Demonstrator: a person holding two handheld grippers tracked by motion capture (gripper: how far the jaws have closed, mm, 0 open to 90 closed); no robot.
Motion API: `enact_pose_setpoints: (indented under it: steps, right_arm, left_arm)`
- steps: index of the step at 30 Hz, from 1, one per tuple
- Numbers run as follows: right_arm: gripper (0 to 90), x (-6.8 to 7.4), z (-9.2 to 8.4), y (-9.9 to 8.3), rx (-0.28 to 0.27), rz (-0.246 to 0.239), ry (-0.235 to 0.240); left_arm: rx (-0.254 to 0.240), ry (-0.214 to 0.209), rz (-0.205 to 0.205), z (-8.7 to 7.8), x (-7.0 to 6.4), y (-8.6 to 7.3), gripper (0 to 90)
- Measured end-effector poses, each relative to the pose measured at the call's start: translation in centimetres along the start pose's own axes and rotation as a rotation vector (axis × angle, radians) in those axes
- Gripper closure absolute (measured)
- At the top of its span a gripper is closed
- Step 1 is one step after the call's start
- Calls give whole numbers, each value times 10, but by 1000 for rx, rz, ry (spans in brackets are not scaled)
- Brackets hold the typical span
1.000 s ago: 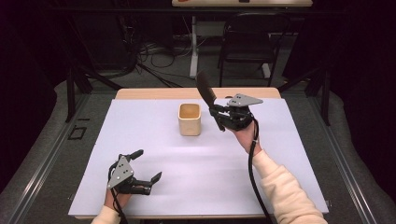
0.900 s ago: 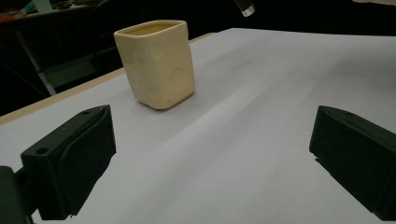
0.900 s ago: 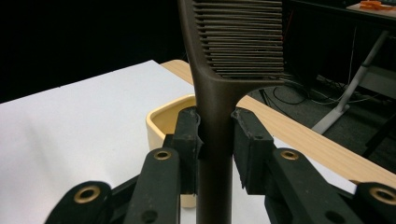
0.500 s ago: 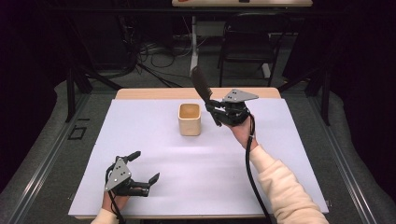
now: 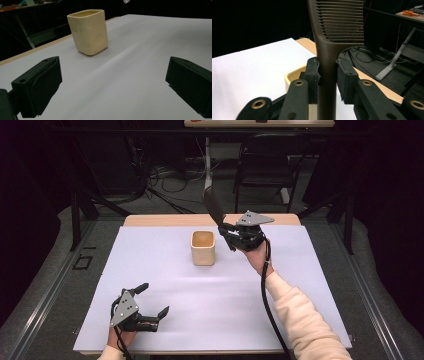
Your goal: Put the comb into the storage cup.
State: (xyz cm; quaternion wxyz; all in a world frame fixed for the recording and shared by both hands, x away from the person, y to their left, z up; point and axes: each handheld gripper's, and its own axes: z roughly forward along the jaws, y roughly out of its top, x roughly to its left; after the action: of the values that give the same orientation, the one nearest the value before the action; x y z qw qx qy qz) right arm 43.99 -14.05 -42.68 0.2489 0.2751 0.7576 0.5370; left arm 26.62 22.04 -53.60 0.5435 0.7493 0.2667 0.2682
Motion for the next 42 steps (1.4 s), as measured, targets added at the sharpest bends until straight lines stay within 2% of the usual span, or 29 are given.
enact_pose_setpoints:
  steps: [21,42]
  right_arm:
    - [725,-5,9,15,-16,-14,-22]
    - [724,-7,27,23,-25,-21,-31]
  left_arm:
    - [-1,-9,5,2,1,1,6]
    - [-2,-6,0,3,1,1,7]
